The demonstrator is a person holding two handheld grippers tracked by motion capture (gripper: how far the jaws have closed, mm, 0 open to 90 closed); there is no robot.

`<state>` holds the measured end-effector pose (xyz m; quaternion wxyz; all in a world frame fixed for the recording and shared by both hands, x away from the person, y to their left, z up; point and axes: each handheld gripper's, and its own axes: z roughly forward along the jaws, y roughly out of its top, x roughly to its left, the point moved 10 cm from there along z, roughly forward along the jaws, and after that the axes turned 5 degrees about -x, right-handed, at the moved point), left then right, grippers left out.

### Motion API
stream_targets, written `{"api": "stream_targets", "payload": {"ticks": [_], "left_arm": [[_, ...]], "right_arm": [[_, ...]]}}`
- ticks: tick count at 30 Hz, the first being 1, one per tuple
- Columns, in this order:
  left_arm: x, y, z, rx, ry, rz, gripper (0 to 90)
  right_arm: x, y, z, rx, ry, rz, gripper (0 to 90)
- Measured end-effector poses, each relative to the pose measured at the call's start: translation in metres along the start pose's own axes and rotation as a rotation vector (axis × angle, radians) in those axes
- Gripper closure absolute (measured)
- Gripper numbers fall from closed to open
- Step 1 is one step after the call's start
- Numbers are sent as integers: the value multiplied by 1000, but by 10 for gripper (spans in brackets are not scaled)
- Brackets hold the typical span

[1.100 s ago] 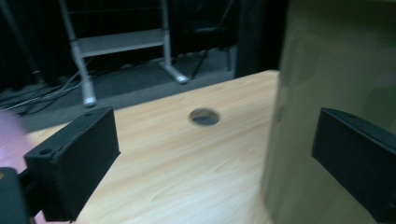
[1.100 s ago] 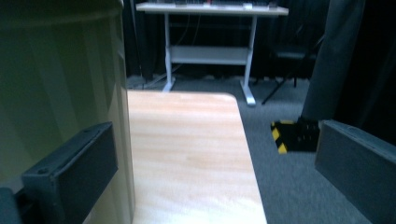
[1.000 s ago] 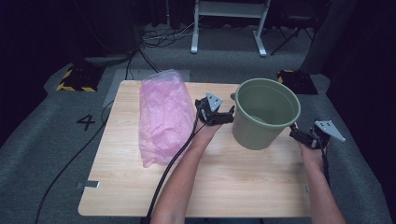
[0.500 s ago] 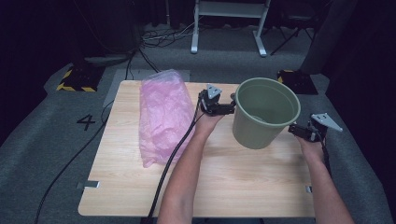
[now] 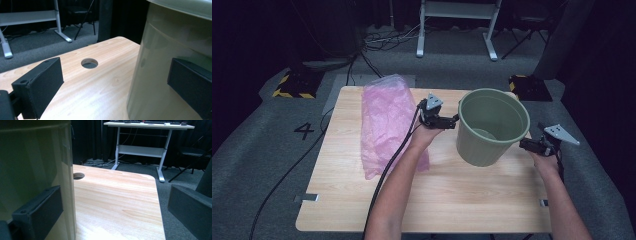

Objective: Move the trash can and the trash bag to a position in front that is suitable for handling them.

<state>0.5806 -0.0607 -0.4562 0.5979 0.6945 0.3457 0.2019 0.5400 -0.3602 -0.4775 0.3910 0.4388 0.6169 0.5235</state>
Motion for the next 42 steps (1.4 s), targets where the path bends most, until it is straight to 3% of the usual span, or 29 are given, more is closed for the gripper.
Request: {"api": "stream_targets", "payload": {"ticks": [5,8,13,18,22,25,30,36,39,42], "left_arm": [[-1,-3,-19,10,-2,28,2],[-1,-6,-36,9,-15,39,1],[2,-8,-45,3,-24,19,1],[6,-11,-62,2,-63,15,1],[8,-12,-69,-8,-70,33,1],[6,-16,-83,-10,-82,48,1],[2,-19,-105,-15,-77,85,1],[-1,-28,-125,-4,-79,84,1],[-2,-35,-137,8,-70,98,1],[1,-39,-151,0,-60,87,1]], "right_arm": [[13,1,-8,16,26,-16,1],[29,7,-17,19,70,-69,1],[38,9,-15,26,106,-97,2],[52,11,-11,12,172,-130,1],[59,11,-8,6,211,-128,1],[69,10,-9,-18,277,-120,1],[83,11,-16,-7,312,-169,1],[103,13,-25,32,333,-230,1],[109,14,-27,51,330,-239,1],[122,14,-33,79,325,-261,1]]}}
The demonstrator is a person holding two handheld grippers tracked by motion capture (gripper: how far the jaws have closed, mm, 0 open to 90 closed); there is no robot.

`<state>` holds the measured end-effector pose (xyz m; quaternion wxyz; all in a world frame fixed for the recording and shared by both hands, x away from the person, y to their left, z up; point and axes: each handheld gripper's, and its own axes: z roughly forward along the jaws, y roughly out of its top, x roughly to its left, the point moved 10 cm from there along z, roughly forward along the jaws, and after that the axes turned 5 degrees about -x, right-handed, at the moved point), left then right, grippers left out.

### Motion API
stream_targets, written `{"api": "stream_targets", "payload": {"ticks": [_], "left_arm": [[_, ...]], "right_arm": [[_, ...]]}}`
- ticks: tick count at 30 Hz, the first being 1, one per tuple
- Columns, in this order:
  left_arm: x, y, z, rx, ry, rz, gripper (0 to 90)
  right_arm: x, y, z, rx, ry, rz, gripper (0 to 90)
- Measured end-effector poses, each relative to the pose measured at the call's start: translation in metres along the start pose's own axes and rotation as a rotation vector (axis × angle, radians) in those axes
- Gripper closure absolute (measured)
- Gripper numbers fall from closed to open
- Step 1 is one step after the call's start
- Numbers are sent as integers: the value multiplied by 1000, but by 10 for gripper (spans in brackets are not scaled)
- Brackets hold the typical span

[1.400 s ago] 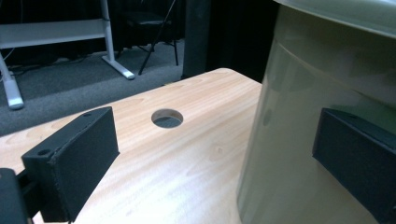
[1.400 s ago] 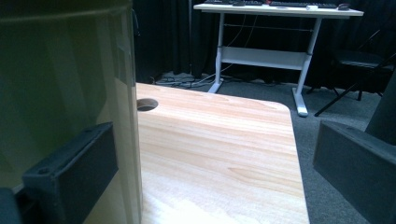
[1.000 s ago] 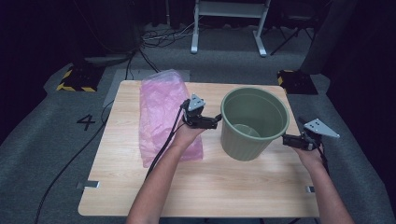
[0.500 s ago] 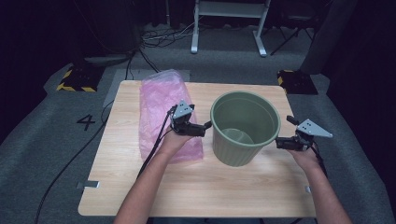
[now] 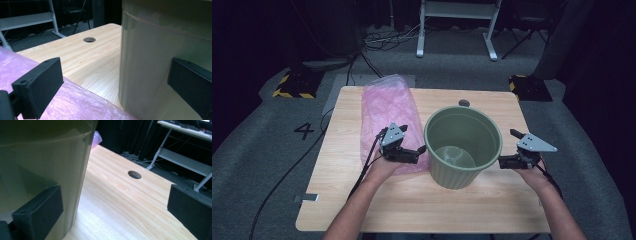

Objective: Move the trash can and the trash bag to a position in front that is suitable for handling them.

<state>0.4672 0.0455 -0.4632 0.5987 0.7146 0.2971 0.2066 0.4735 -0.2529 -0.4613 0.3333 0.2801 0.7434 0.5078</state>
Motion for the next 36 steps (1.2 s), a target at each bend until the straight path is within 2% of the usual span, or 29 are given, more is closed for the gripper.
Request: {"api": "stream_targets", "payload": {"ticks": [2,3,6,7,9,11,15,17,18,19,20,21,22,23,26,28,31,33,36], "left_arm": [[1,-1,-3,-2,2,-15,1],[2,-2,-6,-4,1,-26,1],[3,-4,-13,-7,13,-26,1],[4,-5,-18,-4,10,-30,1],[4,-5,-20,-6,10,-32,1],[5,-5,-23,-3,18,-22,1],[5,-5,-23,-5,20,-27,0],[5,-6,-23,-3,13,-55,0],[5,-6,-23,-3,13,-55,0],[5,-6,-23,-5,16,-58,0],[5,-6,-23,-4,20,-63,0],[5,-7,-23,8,43,-74,0],[5,-7,-23,8,43,-74,0],[6,-8,-24,27,60,-73,0],[8,-10,-25,52,83,-71,0],[9,-11,-29,65,93,-70,0],[12,-10,-33,61,102,-83,0],[19,-11,-40,59,133,-85,0],[24,-16,-44,76,153,-84,0]], "right_arm": [[4,1,-1,-7,7,-13,1],[13,2,-1,-3,19,-12,1],[19,2,-2,11,11,-5,1],[25,3,-3,10,9,-2,1],[28,3,-4,9,10,12,2],[35,2,-7,9,9,53,0],[37,0,-9,6,5,71,0],[39,0,-11,7,-1,88,0],[39,0,-11,7,-1,88,0],[36,1,-15,10,-32,118,0],[36,1,-15,10,-32,118,0],[25,-2,-24,47,-137,189,0],[25,-2,-24,47,-137,189,0],[17,-1,-36,31,-199,233,0],[9,-3,-53,36,-264,253,0],[5,-5,-65,58,-336,245,0],[15,-6,-79,31,-293,321,0],[20,-9,-85,26,-294,325,0],[24,-14,-89,39,-310,313,0]]}}
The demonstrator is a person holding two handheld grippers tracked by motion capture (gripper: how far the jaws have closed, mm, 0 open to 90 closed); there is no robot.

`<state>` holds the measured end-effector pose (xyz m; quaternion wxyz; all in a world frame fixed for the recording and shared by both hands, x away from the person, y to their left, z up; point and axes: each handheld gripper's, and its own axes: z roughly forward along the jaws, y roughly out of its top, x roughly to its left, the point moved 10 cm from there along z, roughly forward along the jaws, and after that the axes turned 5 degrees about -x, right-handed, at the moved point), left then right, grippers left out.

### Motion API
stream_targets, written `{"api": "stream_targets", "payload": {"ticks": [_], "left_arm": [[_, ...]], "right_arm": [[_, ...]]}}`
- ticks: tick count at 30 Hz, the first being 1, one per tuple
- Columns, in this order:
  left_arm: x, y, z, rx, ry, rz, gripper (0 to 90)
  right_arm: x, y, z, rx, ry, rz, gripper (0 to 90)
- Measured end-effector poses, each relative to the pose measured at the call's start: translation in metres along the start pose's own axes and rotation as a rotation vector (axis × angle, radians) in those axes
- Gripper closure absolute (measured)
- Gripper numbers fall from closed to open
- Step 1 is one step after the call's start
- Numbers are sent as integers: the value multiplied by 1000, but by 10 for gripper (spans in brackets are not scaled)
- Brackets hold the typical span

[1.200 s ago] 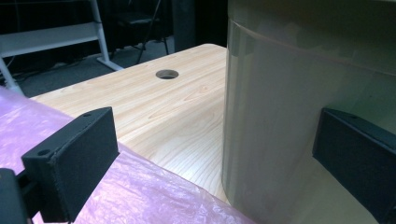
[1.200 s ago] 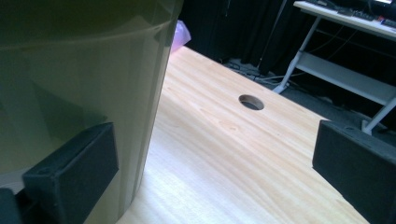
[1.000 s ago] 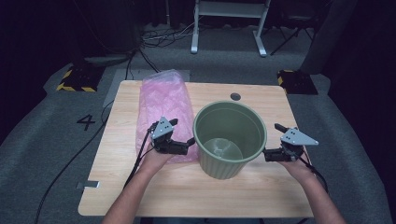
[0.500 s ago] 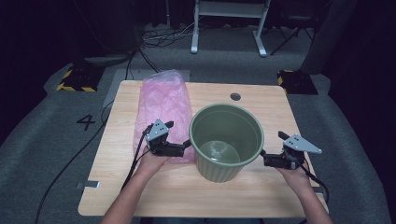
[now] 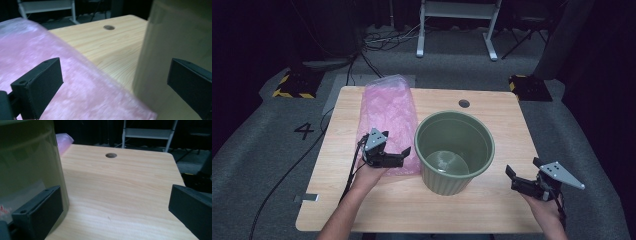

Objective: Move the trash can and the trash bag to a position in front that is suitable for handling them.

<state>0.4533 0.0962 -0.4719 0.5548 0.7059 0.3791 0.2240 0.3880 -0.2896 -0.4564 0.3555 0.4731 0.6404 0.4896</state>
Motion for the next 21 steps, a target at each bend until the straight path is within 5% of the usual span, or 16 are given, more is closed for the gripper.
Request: {"api": "stream_targets", "payload": {"ticks": [8,14,17,18,21], "left_arm": [[21,-21,-14,45,66,-54,4],[44,-46,-17,120,155,-80,17],[58,-59,-17,175,223,-90,34],[67,-66,-18,206,285,-104,71],[74,-72,-18,231,321,-118,72]], "right_arm": [[-4,-26,-4,11,-22,41,0],[-8,-39,-2,9,-31,35,0],[-10,-46,2,22,-30,43,0],[-11,-50,3,30,-33,47,0],[-14,-53,4,35,-41,46,0]]}}
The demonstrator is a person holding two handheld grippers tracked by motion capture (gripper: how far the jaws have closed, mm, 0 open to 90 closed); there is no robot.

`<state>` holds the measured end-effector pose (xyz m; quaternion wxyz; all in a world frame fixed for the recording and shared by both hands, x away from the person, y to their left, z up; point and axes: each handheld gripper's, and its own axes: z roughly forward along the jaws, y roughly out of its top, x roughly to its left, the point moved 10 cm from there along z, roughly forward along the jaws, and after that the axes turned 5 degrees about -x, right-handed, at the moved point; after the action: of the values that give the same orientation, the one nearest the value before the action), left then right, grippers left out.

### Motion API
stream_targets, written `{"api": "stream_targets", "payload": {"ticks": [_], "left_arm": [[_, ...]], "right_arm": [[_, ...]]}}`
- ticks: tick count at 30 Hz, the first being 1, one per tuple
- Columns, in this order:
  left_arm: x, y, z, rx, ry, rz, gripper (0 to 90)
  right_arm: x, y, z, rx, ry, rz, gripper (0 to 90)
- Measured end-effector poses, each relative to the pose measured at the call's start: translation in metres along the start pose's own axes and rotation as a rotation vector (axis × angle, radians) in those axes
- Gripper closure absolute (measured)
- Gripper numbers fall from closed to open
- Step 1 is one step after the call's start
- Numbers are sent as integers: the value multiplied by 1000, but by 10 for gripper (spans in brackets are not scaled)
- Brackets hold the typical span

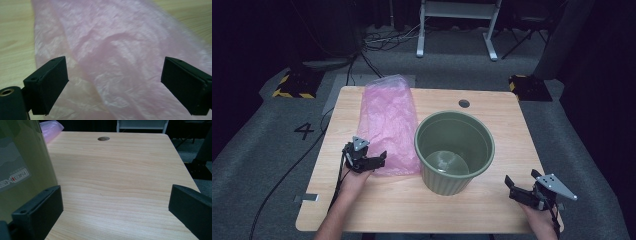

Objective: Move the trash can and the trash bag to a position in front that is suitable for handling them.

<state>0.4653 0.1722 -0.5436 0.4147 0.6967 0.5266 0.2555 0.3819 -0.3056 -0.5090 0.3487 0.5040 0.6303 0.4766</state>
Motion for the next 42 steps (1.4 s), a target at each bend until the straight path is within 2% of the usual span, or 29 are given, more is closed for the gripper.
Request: {"api": "stream_targets", "payload": {"ticks": [1,2,3,4,6,9,10,11,12,14,15,18,19,20,22,24,26,31,34,35,37,40,42], "left_arm": [[3,-6,6,50,-1,-19,72],[3,-6,6,50,-1,-19,73],[6,-9,11,83,23,-30,73],[6,-12,13,108,26,-39,80],[8,-19,21,165,54,-44,138],[4,-18,22,180,48,-21,156],[3,-19,23,184,61,1,159],[3,-19,23,184,61,1,167],[2,-19,23,169,72,43,180],[1,-19,23,164,62,39,232],[-1,-18,22,156,54,50,261],[-4,-18,20,145,36,62,409],[-5,-18,19,142,28,68,409],[-5,-18,19,140,23,70,537],[-5,-17,17,136,21,77,686],[-4,-19,14,129,12,74,803],[-5,-20,12,124,4,71,845],[-10,-28,2,117,-30,82,851],[-17,-35,-12,140,-40,108,850],[-17,-35,-12,140,-40,108,851],[-24,-41,-24,145,-61,109,851],[-28,-46,-32,144,-63,106,850],[-32,-55,-41,143,-61,121,849]], "right_arm": [[-1,-1,0,2,0,1,0],[-1,-1,0,2,0,1,0],[-1,-2,1,5,1,1,0],[-1,-3,1,8,1,2,0],[-1,-3,1,7,3,0,0],[-2,-5,1,10,6,3,0],[-2,-5,2,14,8,7,0],[-2,-6,2,16,12,11,0],[-3,-7,2,17,11,15,0],[-3,-8,2,19,11,14,0],[-4,-9,2,21,9,12,0],[-5,-9,1,20,8,15,0],[-6,-9,1,18,6,16,0],[-6,-9,1,18,7,16,0],[-5,-9,1,18,10,14,0],[-4,-9,1,21,12,15,0],[-3,-10,1,22,13,14,0],[-3,-12,2,33,18,11,0],[-3,-12,2,35,15,10,0],[-3,-12,2,35,15,10,0],[-3,-13,3,37,14,11,0],[-3,-14,4,35,12,10,0],[-3,-13,4,27,16,8,0]]}}
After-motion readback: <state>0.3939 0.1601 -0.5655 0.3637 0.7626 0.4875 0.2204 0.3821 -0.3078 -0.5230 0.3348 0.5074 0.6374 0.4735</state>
